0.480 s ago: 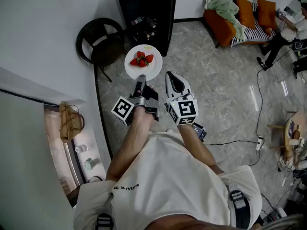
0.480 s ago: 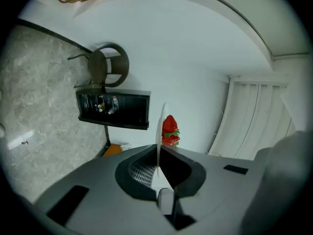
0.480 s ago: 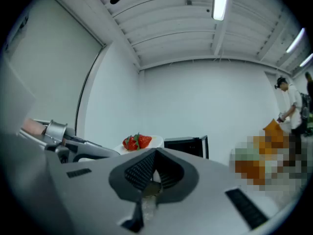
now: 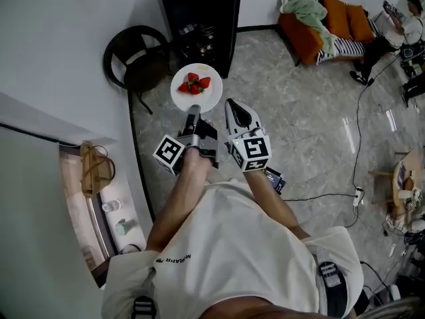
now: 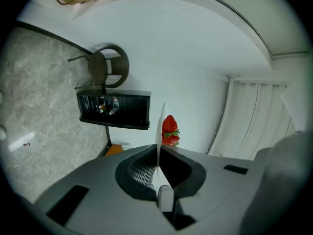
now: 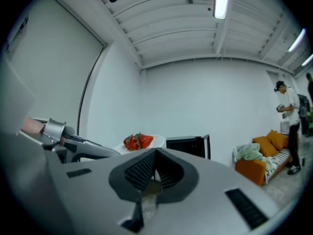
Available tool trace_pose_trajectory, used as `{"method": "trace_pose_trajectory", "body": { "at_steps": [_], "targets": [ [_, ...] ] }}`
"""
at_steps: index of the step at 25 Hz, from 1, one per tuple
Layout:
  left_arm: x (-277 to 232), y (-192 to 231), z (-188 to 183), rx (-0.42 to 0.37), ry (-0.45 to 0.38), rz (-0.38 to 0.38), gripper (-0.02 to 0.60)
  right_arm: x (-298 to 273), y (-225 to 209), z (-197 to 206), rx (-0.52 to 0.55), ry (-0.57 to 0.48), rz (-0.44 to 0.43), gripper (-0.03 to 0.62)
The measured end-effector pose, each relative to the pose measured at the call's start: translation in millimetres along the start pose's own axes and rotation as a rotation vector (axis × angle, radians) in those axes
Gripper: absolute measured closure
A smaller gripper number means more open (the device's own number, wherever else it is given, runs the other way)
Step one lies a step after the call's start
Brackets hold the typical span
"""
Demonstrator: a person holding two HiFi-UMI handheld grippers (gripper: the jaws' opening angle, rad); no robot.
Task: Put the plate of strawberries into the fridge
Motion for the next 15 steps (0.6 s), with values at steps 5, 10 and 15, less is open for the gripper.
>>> {"method": "trace_pose_trajectory", "body": {
  "at_steps": [5, 10, 15],
  "targets": [
    [0.4, 3.9, -1.0, 0.009, -0.004, -0.007, 0.571, -2.0, 3.6, -2.4, -0.007, -0.014, -0.020, 0.583],
    [0.2, 5.5, -0.1, 0.013, -0.009, -0.013, 0.571, -0.6, 1.8, -1.6, -0.008, -0.021, -0.024, 0.583],
    [2.2, 14.3, 3.4, 0.032, -0.016, -0.029, 0.571, 2.5, -2.9, 4.4, -0.015, -0.017, -0.029, 0.582]
  ]
}}
Point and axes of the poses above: the fingertips, and each gripper's own axes: x backward along the fingers, y to its left, z out of its underside, the point moved 1 cm from there along x, backward along the fingers, and after that the axes turned 4 degrees about x, right-handed, at the moved point
